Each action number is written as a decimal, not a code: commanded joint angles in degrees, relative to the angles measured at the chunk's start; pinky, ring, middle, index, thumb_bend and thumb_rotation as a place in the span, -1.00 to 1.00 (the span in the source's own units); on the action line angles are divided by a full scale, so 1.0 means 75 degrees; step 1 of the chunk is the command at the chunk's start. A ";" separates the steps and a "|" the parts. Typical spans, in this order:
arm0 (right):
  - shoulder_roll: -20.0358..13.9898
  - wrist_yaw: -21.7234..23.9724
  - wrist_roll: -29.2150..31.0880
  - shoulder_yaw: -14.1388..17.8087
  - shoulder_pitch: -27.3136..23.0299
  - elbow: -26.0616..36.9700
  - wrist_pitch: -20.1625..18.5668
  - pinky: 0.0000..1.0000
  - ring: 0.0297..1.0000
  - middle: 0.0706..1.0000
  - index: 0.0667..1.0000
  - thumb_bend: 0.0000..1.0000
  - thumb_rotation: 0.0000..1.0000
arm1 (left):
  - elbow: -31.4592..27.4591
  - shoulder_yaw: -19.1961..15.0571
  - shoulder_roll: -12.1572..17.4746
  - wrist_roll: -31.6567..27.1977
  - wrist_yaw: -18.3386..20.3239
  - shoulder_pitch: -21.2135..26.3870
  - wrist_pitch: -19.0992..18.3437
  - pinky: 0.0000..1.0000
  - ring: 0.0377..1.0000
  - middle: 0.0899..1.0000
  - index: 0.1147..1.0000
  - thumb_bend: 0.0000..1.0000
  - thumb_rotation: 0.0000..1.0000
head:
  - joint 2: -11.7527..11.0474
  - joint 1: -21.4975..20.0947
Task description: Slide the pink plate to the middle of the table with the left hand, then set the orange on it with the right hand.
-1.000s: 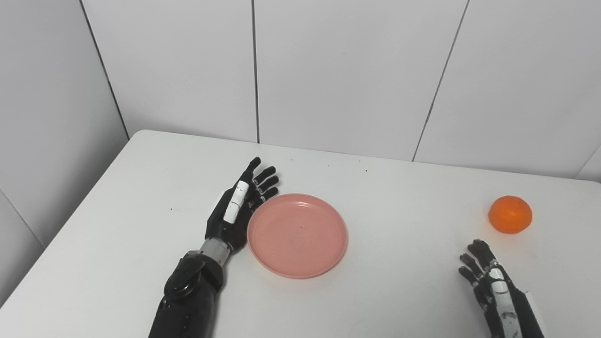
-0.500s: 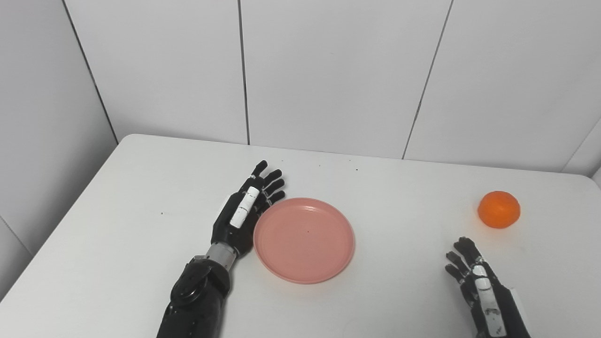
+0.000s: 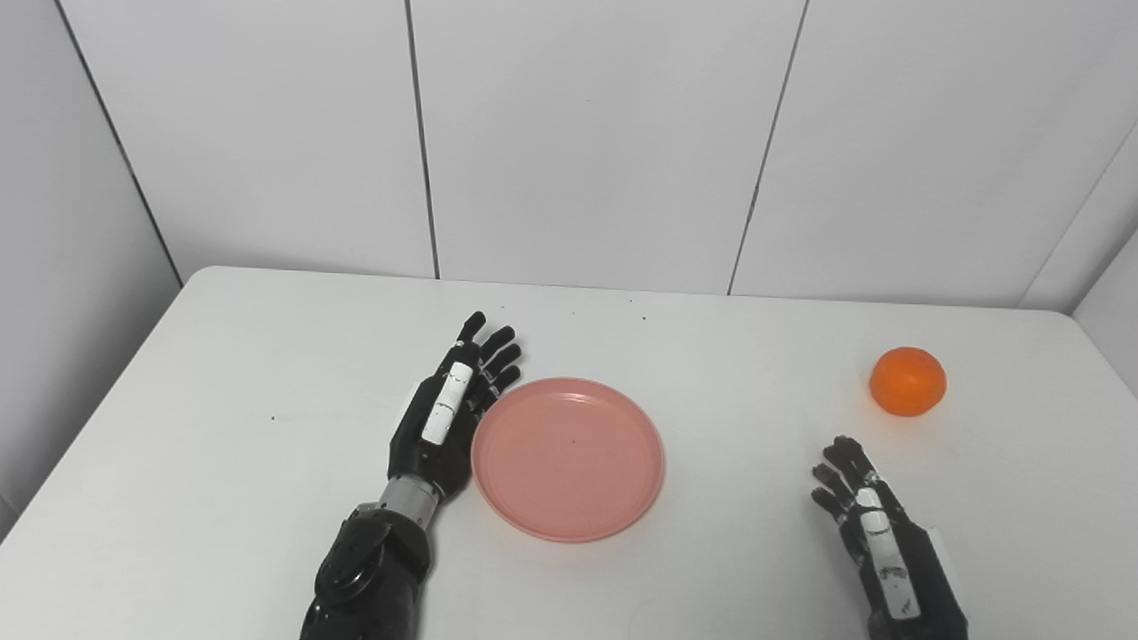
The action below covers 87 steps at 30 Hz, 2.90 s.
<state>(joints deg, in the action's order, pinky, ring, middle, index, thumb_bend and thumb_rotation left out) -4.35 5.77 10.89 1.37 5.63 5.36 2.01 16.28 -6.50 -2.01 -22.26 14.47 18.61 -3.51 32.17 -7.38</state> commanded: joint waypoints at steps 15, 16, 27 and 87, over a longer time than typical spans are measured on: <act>0.0449 -0.0052 -0.0202 -0.0462 0.0404 -0.0334 -0.0460 0.78 0.79 0.84 0.81 0.57 0.71 | 0.0150 -0.0005 -0.0570 -0.0025 -0.0298 -0.0158 0.0032 0.76 0.76 0.75 0.87 0.69 0.23 | 0.0092 -0.0510; 0.0464 -0.0060 -0.0206 -0.0464 0.0405 -0.0326 -0.0474 0.79 0.79 0.84 0.81 0.59 0.70 | 0.0152 -0.0020 -0.0576 -0.0044 -0.0304 -0.0159 0.0041 0.77 0.76 0.75 0.88 0.68 0.22 | 0.0092 -0.0510; 0.0453 -0.0103 -0.0218 -0.0517 0.0402 -0.0344 -0.0441 0.79 0.78 0.84 0.81 0.57 0.69 | 0.0180 -0.0080 -0.0433 -0.0115 -0.0188 -0.0253 0.0037 0.75 0.77 0.77 0.90 0.62 0.25 | 0.0078 -0.0732; -0.0001 -0.2103 -0.5479 -0.0308 -0.0643 0.1252 0.1236 0.20 0.36 0.45 0.53 0.53 0.72 | 0.0432 -0.0276 -0.0003 -0.0847 0.0026 0.0037 -0.0194 0.99 0.86 0.78 0.97 0.53 0.27 | -0.0291 -0.2222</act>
<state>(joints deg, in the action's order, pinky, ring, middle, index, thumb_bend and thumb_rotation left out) -4.58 -9.73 -28.96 -0.90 3.70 12.30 11.70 17.61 -8.65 -1.92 -29.47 14.62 19.82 -5.19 29.97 -24.08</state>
